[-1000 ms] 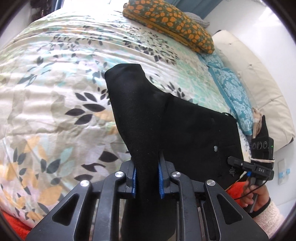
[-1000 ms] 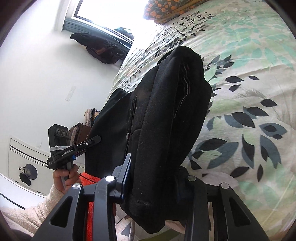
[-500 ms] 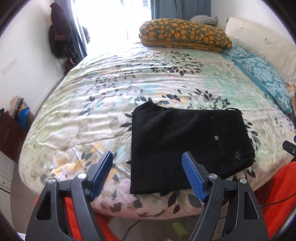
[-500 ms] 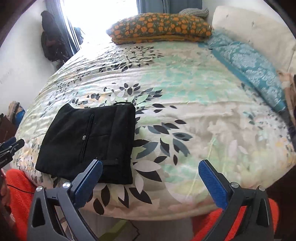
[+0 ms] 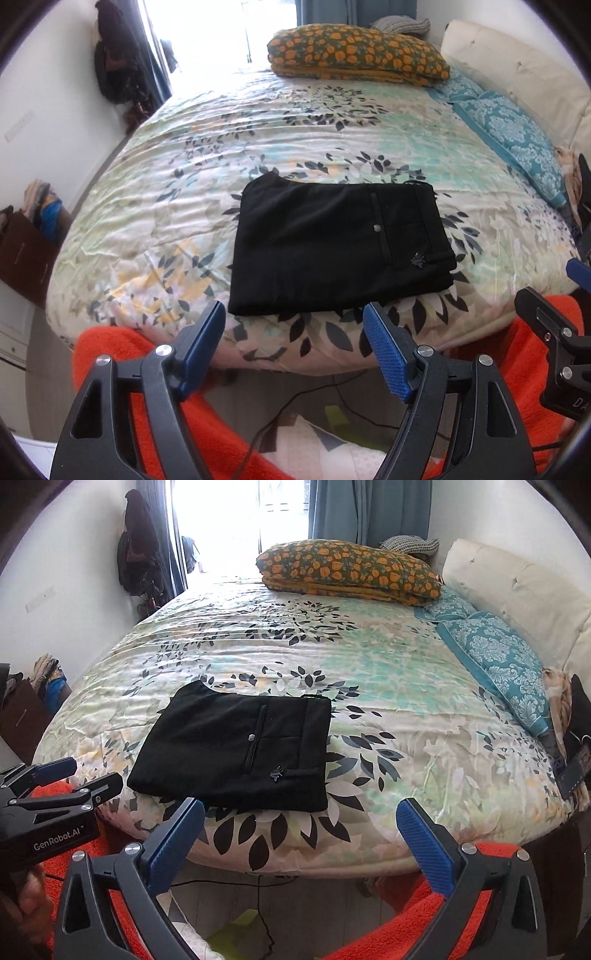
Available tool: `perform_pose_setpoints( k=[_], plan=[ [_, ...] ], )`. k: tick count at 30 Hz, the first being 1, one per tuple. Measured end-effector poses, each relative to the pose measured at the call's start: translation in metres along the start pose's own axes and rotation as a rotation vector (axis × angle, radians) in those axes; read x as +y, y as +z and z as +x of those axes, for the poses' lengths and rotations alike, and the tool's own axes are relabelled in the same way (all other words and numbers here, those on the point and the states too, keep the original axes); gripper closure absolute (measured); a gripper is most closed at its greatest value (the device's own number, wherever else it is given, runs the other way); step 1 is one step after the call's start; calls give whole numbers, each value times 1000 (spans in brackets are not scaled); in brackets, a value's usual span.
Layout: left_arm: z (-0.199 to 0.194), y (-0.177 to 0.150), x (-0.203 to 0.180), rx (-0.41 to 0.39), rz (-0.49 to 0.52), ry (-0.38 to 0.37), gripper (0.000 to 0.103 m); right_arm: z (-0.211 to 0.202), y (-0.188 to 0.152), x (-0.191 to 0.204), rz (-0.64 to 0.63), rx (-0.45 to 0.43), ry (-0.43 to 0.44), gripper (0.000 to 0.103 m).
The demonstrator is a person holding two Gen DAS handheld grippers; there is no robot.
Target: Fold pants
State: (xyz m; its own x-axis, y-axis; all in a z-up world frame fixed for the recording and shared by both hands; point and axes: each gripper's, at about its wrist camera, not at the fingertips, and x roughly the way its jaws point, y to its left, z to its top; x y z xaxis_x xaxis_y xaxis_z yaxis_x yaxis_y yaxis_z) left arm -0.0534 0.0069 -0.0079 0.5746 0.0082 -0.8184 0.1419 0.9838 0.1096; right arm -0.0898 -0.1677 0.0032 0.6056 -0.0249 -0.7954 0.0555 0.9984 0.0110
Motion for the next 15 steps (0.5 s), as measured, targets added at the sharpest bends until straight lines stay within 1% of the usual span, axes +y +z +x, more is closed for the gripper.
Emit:
perform_pose_setpoints(
  k=[2,4,7,9,13,15],
  plan=[
    [-7,-2,-2,-39,30,50,24,-3,1,2,-1,6,14,0],
    [-9,-2,-1,-51,38,55,24,-5,1,4,-11,-5,11,0],
    [-8,-1,-1,-44,41,67,24,-3,0,4,-15,-9,-6,0],
    [-6,-2,0,-45,45,68,24,-2,0,4,-6,-5,-6,0],
    [-1,-1,1,-16,37,37,24,0,1,4,-11,-5,-17,0],
    [2,-2,1,-2,42,34,19,1,0,5,-13,-3,-19,0]
  ],
)
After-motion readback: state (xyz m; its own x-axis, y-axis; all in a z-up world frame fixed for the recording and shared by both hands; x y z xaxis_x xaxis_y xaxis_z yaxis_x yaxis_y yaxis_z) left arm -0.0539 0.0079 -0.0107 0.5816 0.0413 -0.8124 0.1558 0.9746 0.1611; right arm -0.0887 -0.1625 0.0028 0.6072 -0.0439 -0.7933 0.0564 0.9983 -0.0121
